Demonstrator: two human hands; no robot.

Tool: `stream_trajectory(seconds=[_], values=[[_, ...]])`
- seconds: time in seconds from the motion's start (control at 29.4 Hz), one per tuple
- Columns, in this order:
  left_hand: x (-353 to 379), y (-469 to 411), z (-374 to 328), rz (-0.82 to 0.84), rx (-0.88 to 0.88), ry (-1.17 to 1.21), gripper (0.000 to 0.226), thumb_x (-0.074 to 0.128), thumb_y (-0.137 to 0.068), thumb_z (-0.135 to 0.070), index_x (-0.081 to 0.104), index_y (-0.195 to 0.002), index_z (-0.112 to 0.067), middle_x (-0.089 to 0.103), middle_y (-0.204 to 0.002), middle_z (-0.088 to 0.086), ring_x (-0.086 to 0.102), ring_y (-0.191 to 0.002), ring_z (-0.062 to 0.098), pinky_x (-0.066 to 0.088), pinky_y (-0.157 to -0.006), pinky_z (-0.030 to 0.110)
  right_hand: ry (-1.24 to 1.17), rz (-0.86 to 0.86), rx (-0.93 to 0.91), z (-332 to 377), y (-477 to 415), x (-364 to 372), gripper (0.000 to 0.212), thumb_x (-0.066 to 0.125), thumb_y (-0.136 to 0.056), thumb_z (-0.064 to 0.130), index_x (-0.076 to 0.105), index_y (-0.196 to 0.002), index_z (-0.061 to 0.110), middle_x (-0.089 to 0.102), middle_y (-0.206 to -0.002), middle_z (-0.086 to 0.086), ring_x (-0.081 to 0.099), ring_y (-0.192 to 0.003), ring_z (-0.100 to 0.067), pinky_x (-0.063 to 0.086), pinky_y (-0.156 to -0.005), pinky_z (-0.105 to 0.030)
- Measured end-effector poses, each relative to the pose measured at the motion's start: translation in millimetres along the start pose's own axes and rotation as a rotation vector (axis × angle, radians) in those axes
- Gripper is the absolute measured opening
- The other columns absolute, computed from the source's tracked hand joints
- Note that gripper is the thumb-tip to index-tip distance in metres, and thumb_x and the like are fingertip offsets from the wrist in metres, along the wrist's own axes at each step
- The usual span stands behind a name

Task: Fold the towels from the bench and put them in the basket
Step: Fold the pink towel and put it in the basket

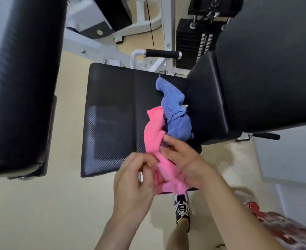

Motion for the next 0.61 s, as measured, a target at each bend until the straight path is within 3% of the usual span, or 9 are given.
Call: stream_trajectory(seconds=[0.1, 0.17, 0.24, 0.31, 0.37, 0.41, 0.44, 0.51, 0.61], values=[[-15, -15, -33, -0.086, 0.184, -0.032, 0.036, 0.049, -0.081, -0.008, 0.064, -0.112, -0.02, 0.056, -0.119, -0.002, 0.051, -0.115, 0.011, 0.045, -0.093, 0.028, 0.218, 0.128, -0.089, 56, 22, 9, 0.05, 0.052, -0.084, -0.015, 0.051, -0.129, 0.007, 0.063, -0.089, -0.019, 0.057, -0.081, -0.015, 0.05, -0.077, -0.025], [-19, -22, -53, -0.015, 0.253, -0.126, 0.053, 0.049, -0.077, -0.018, 0.055, -0.129, -0.016, 0.048, -0.138, 0.001, 0.04, -0.131, 0.013, 0.034, -0.108, 0.03, 0.336, 0.094, -0.176, 86, 41, 10, 0.053, 0.048, -0.079, -0.019, 0.056, -0.124, 0.008, 0.066, -0.098, -0.026, 0.062, -0.085, -0.027, 0.052, -0.083, -0.035], [-23, -21, -76, 0.081, 0.36, -0.25, 0.065, 0.052, -0.07, -0.025, 0.05, -0.135, -0.018, 0.047, -0.142, 0.0, 0.038, -0.135, 0.016, 0.031, -0.111, 0.043, 0.396, 0.084, -0.217, 108, 68, 7, 0.051, 0.045, -0.077, -0.02, 0.063, -0.115, 0.01, 0.068, -0.1, -0.023, 0.065, -0.093, -0.034, 0.051, -0.088, -0.045], [-26, -9, -104, 0.278, 0.337, -0.201, 0.063, 0.058, -0.07, -0.03, 0.049, -0.133, -0.029, 0.057, -0.127, -0.012, 0.051, -0.12, 0.01, 0.041, -0.101, 0.044, 0.465, 0.085, -0.23, 123, 104, -3, 0.047, 0.047, -0.077, -0.02, 0.069, -0.104, 0.011, 0.072, -0.089, -0.013, 0.069, -0.08, -0.02, 0.057, -0.074, -0.033], [-21, 13, -134, 0.576, 0.24, 0.082, 0.045, 0.065, -0.079, -0.032, 0.057, -0.123, -0.032, 0.067, -0.106, -0.013, 0.063, -0.096, 0.003, 0.05, -0.082, 0.025, 0.501, 0.071, -0.231, 134, 147, -15, 0.04, 0.053, -0.076, -0.019, 0.071, -0.094, 0.011, 0.071, -0.073, -0.007, 0.064, -0.065, -0.011, 0.051, -0.061, -0.022], [-16, 26, -148, 0.66, 0.232, 0.226, 0.027, 0.064, -0.084, -0.034, 0.065, -0.11, -0.027, 0.07, -0.093, -0.008, 0.065, -0.082, 0.003, 0.049, -0.072, 0.018, 0.504, 0.057, -0.23, 137, 169, -19, 0.036, 0.055, -0.075, -0.02, 0.07, -0.091, 0.009, 0.069, -0.07, -0.01, 0.062, -0.063, -0.014, 0.049, -0.058, -0.025], [-11, 38, -161, 0.676, 0.214, 0.324, 0.022, 0.058, -0.089, -0.04, 0.071, -0.09, -0.022, 0.07, -0.077, -0.001, 0.063, -0.066, 0.005, 0.046, -0.063, 0.018, 0.525, 0.029, -0.245, 140, 193, -23, 0.033, 0.056, -0.075, -0.02, 0.069, -0.09, 0.006, 0.068, -0.071, -0.014, 0.06, -0.062, -0.016, 0.047, -0.057, -0.027], [4, 59, -177, 0.668, 0.157, 0.343, 0.054, 0.049, -0.089, -0.053, 0.061, -0.06, -0.009, 0.056, -0.054, 0.01, 0.05, -0.049, 0.018, 0.039, -0.052, 0.03, 0.613, -0.084, -0.303, 145, 241, -32, 0.03, 0.058, -0.072, -0.018, 0.065, -0.086, 0.008, 0.065, -0.068, 0.0, 0.056, -0.059, -0.005, 0.045, -0.055, -0.02], [33, 102, -205, 0.842, 0.182, 0.329, 0.048, 0.061, -0.083, -0.05, 0.062, -0.058, -0.009, 0.042, -0.054, 0.012, 0.035, -0.051, 0.026, 0.028, -0.047, 0.036, 0.749, -0.301, -0.379, 147, 315, -49, 0.03, 0.063, -0.07, -0.009, 0.061, -0.081, 0.019, 0.06, -0.071, 0.01, 0.051, -0.058, 0.002, 0.039, -0.052, -0.012]])
Point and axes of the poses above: each hand's wrist, its own y-axis away from the middle knuckle, its own x-axis out of the palm, z = x × y, the point moved 3 cm from there along -y, towards the middle knuckle
